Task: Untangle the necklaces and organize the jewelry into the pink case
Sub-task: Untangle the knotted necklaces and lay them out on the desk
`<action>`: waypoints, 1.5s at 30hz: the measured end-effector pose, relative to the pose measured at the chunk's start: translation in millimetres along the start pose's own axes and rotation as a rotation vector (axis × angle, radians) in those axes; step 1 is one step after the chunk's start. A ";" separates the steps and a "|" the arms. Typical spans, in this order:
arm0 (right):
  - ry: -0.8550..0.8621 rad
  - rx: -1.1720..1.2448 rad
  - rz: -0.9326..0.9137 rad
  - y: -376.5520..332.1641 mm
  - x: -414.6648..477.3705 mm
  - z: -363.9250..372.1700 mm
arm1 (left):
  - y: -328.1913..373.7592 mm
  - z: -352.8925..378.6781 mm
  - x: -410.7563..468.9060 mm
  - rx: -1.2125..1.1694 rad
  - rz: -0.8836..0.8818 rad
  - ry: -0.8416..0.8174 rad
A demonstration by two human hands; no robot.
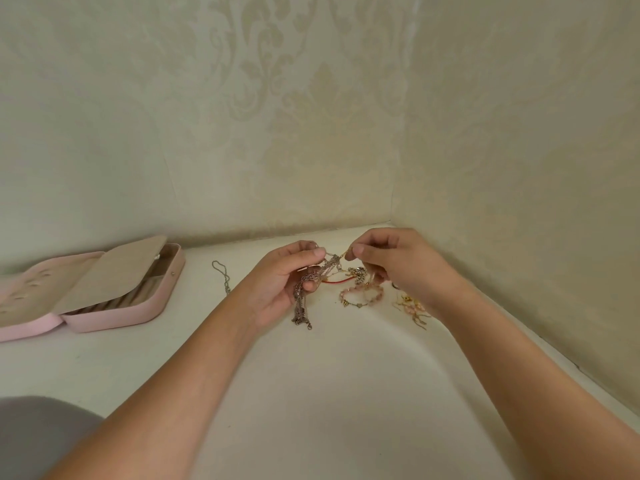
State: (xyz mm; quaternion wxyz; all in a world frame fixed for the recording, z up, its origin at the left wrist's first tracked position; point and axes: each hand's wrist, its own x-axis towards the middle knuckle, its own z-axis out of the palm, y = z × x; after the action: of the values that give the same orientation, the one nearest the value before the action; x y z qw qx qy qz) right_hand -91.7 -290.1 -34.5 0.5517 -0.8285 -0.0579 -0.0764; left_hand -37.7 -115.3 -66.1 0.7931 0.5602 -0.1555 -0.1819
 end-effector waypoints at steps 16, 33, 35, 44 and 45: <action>-0.015 -0.133 -0.015 -6.4 -3.7 -7.0 | -3.4 0.8 -0.5 0.186 0.070 0.072; 0.009 -0.217 0.021 1.5 -0.5 8.5 | -3.1 3.6 -2.8 0.107 0.128 -0.009; 0.037 -0.177 0.004 2.8 0.2 8.3 | -3.7 2.9 -2.4 0.103 0.130 -0.005; 0.226 -0.029 0.053 -0.1 3.4 -4.3 | -4.3 -0.2 -0.9 0.164 0.121 0.018; 0.224 0.088 0.080 -1.4 4.4 -7.5 | -4.5 -0.9 -0.9 0.179 0.116 0.018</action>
State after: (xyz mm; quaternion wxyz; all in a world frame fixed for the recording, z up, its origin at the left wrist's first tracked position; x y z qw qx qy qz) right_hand -88.1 -296.5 -29.6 0.5930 -0.7915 0.0341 -0.1437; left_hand -38.6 -115.5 -70.6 0.7504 0.6205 -0.1962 -0.1158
